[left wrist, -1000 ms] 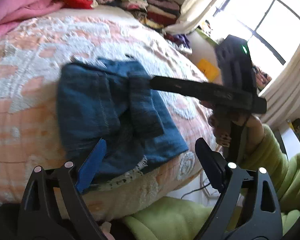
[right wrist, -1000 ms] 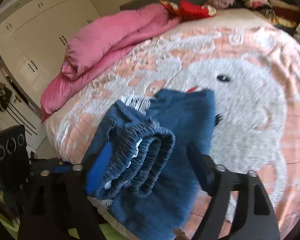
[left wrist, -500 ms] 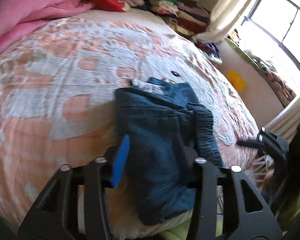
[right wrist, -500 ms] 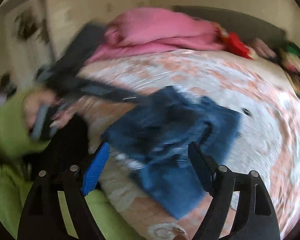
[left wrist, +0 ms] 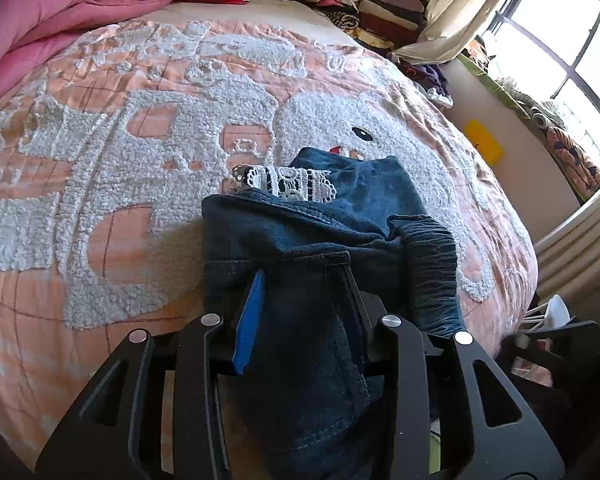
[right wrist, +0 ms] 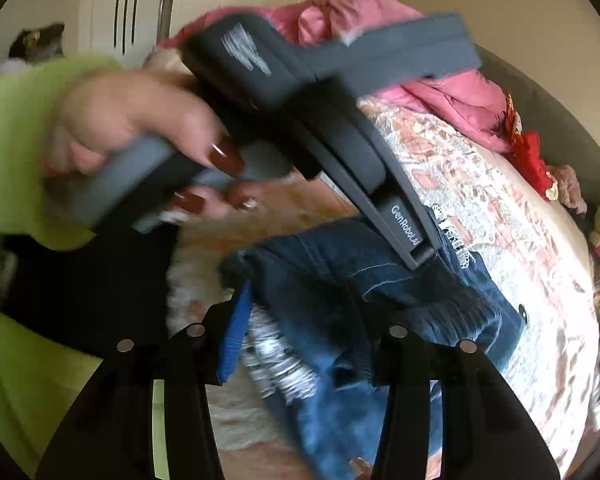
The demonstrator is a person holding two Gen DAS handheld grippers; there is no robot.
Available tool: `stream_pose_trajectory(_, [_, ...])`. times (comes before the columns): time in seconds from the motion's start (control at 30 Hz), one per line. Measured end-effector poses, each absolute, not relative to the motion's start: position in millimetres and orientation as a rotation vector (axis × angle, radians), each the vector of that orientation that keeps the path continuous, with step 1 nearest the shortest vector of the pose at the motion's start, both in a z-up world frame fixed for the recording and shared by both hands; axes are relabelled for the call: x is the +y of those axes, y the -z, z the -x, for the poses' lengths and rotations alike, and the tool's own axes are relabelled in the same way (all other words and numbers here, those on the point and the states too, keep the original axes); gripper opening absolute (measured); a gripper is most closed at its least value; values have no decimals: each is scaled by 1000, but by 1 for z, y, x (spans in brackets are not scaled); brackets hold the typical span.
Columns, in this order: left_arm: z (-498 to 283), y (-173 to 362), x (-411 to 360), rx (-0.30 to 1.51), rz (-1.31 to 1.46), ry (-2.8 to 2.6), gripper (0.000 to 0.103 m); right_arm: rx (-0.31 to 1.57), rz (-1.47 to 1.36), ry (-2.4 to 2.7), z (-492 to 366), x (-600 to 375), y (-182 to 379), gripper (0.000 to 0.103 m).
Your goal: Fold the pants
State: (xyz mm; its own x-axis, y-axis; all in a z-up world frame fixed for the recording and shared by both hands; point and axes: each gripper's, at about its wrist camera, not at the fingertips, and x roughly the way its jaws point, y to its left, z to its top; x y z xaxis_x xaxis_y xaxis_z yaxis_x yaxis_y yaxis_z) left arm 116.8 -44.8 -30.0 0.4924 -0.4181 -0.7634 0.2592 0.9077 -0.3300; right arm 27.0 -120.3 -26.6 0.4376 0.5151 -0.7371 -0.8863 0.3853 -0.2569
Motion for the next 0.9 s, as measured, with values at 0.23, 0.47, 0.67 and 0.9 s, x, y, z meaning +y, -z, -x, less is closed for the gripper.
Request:
stream_pose_trajectory(0.23, [-116,33,-43,968,191,419,30,701,656,-1070,-15,-133,21,10])
stream_pose_trajectory(0.47, [-110,33,-43,955,201,424,31,783,597,-1040,-15,-146,50,13])
stream_pose_trajectory(0.67, [-105,30,-46,943,194,426,39,788,520,-1029,-21,-156,36,19])
stream_pose_trajectory(0.9, [-100,26,-44,932,197,415,49,788,435,-1019,-16,-162,19,43])
